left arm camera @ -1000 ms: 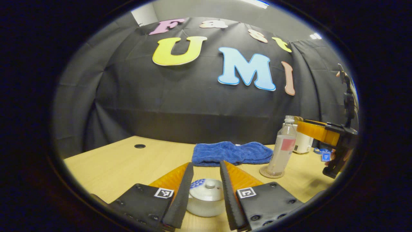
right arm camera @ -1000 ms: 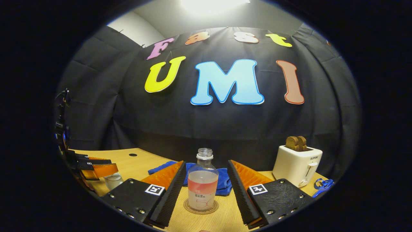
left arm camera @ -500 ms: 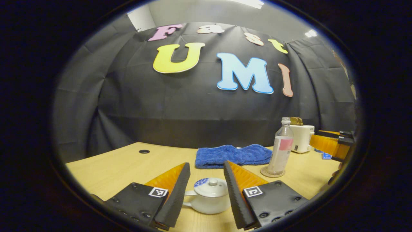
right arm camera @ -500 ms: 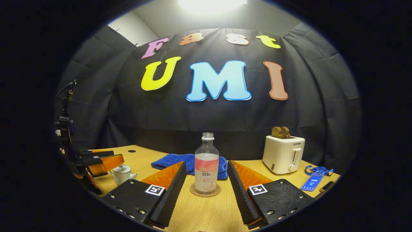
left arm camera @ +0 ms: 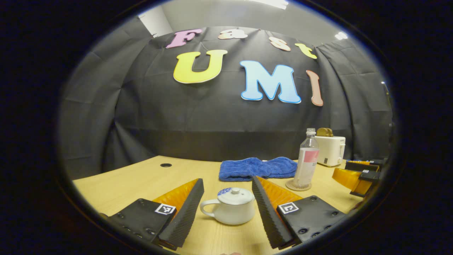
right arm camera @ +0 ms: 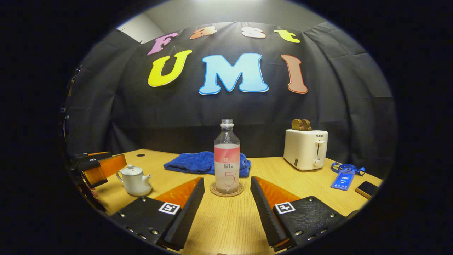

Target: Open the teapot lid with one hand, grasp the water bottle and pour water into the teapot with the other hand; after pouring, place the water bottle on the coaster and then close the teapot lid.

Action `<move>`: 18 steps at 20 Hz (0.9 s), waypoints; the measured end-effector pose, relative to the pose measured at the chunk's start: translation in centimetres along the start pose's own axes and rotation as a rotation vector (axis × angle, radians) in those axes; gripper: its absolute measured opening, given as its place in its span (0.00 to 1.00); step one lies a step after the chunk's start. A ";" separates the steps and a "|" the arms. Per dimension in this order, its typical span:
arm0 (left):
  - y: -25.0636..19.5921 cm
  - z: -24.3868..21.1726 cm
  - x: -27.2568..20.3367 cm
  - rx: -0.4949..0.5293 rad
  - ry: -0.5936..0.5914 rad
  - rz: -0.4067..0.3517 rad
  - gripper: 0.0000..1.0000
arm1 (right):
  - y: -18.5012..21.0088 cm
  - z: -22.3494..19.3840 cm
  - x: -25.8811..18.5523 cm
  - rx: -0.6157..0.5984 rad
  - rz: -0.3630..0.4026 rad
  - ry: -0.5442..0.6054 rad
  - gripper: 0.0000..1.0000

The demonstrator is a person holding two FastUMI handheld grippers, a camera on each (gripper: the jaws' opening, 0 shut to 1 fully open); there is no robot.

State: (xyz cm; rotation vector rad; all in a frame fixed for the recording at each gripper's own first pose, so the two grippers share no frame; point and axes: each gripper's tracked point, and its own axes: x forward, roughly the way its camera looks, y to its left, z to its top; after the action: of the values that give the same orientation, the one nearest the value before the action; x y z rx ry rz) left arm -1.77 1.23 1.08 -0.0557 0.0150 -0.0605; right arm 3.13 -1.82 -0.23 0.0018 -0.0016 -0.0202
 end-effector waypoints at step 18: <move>-0.5 0.1 -2.9 0.045 -0.006 0.034 0.96 | 0.3 0.3 -2.2 0.000 -0.024 -0.001 0.96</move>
State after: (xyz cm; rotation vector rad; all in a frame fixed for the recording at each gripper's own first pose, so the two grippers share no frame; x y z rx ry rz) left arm -4.66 0.94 1.27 -0.0107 0.0084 -0.0265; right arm 0.97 -1.51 0.07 0.0019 -0.0021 -0.0441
